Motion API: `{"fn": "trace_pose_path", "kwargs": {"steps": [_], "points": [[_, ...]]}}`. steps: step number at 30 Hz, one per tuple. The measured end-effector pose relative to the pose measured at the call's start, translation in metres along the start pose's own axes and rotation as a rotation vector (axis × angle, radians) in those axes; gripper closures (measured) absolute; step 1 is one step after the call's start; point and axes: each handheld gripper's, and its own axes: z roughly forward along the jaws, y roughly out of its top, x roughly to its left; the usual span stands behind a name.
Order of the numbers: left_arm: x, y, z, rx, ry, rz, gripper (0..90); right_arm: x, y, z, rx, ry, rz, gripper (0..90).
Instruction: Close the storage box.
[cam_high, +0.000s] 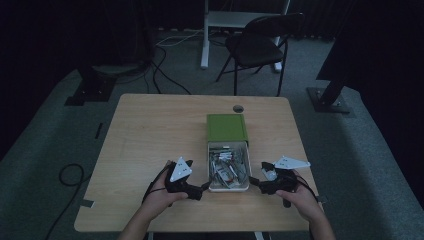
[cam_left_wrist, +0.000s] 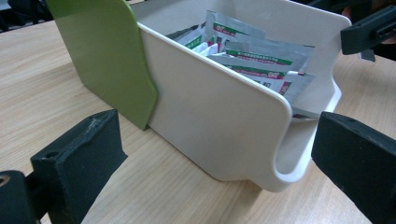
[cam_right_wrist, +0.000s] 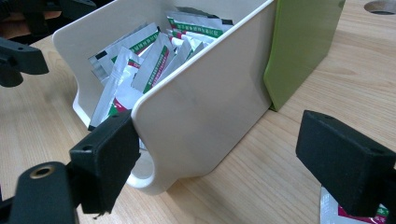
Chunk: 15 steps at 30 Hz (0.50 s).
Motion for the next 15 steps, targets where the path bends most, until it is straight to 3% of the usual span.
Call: {"fn": "trace_pose_path", "kwargs": {"steps": [3, 7, 10, 15], "points": [[0.0020, 0.0024, 0.0012, -0.025, 0.004, -0.009, 2.7, -0.0001, 0.0000, 0.0007, -0.001, 0.002, 0.000, 13.4], [0.0051, 0.0035, 0.0038, -0.015, 0.025, -0.001, 2.7, -0.0001, 0.0000, 0.0014, 0.000, 0.002, 0.000, 13.4], [0.0076, 0.0032, 0.0051, -0.017, 0.024, -0.013, 2.7, 0.0000, 0.0002, 0.0014, 0.002, 0.001, -0.002, 13.3], [0.0079, 0.0029, 0.0081, -0.007, 0.027, 0.001, 2.7, -0.0002, 0.0008, 0.0016, 0.003, -0.001, -0.006, 12.9]]}}
